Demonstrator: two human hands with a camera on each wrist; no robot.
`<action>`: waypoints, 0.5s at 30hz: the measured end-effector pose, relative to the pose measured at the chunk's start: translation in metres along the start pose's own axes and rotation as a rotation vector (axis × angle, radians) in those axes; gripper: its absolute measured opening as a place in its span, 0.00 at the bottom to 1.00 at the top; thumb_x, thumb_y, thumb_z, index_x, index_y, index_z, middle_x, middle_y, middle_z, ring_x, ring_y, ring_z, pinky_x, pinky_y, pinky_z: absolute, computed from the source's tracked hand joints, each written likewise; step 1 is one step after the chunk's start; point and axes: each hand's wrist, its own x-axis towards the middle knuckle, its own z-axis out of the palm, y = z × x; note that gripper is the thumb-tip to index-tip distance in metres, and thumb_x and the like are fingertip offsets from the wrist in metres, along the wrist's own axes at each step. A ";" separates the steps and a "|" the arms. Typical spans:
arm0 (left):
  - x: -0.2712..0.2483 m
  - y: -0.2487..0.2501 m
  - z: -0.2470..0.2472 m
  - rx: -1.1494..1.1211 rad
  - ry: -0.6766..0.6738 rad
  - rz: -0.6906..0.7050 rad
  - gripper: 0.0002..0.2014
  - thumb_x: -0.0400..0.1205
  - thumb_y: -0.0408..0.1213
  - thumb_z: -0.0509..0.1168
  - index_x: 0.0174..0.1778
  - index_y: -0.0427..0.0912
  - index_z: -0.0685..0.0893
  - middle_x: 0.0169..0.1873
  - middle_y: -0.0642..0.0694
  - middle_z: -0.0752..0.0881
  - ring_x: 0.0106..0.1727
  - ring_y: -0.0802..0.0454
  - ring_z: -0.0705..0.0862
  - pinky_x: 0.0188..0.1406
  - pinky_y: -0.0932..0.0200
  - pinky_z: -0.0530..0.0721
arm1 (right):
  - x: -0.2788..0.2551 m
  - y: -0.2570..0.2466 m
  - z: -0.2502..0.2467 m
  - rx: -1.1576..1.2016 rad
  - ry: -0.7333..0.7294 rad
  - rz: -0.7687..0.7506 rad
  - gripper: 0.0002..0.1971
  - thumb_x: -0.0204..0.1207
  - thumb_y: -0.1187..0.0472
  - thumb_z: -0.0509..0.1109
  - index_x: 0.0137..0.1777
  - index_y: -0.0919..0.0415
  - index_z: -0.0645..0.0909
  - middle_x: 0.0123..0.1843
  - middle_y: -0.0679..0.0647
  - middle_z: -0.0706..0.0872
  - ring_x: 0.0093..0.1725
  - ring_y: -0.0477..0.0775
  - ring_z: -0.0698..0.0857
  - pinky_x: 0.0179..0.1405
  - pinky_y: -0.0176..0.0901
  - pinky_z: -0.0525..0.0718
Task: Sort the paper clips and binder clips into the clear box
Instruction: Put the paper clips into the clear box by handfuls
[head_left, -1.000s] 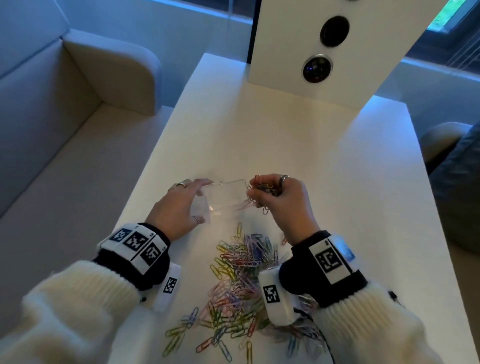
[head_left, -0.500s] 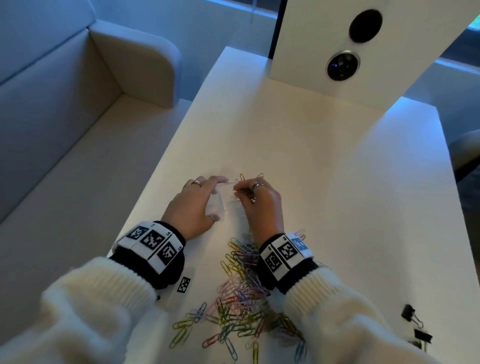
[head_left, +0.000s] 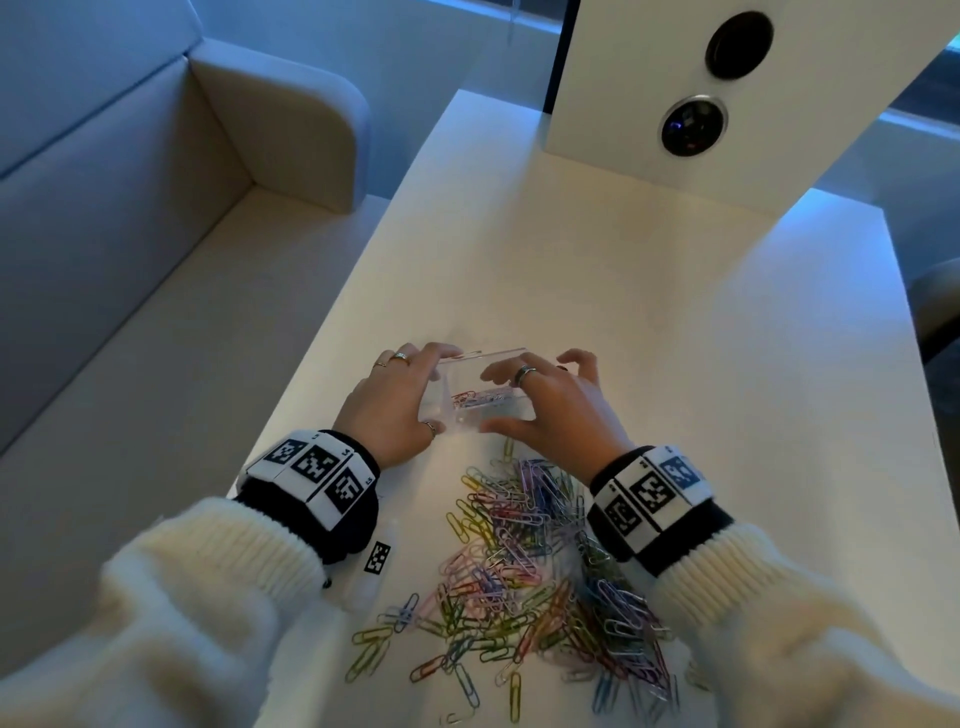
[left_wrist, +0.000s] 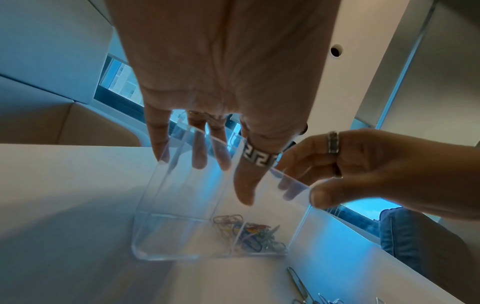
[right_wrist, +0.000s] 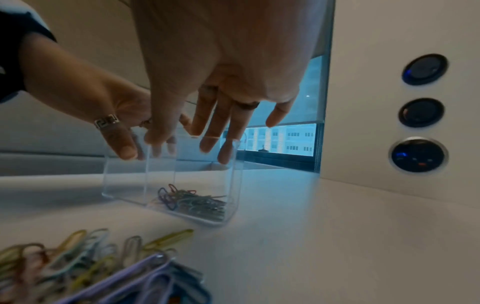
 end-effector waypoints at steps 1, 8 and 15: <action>0.000 0.000 0.000 0.004 0.001 -0.001 0.36 0.72 0.36 0.72 0.72 0.57 0.62 0.60 0.48 0.76 0.64 0.48 0.70 0.56 0.49 0.77 | 0.002 0.002 -0.004 -0.052 -0.080 -0.014 0.25 0.73 0.41 0.66 0.68 0.47 0.73 0.68 0.42 0.79 0.60 0.45 0.82 0.72 0.52 0.51; 0.000 0.001 0.000 0.003 -0.004 -0.010 0.35 0.72 0.36 0.72 0.72 0.57 0.62 0.60 0.48 0.75 0.64 0.48 0.70 0.57 0.49 0.76 | 0.030 -0.006 0.008 -0.355 -0.363 -0.119 0.17 0.77 0.54 0.64 0.66 0.51 0.75 0.61 0.48 0.85 0.61 0.50 0.81 0.73 0.59 0.53; 0.001 0.002 -0.001 0.022 -0.011 -0.022 0.35 0.73 0.36 0.71 0.73 0.56 0.61 0.61 0.48 0.74 0.66 0.48 0.68 0.57 0.48 0.76 | 0.025 -0.003 -0.010 -0.067 -0.246 -0.094 0.15 0.78 0.58 0.64 0.64 0.50 0.78 0.61 0.46 0.84 0.60 0.47 0.81 0.71 0.50 0.68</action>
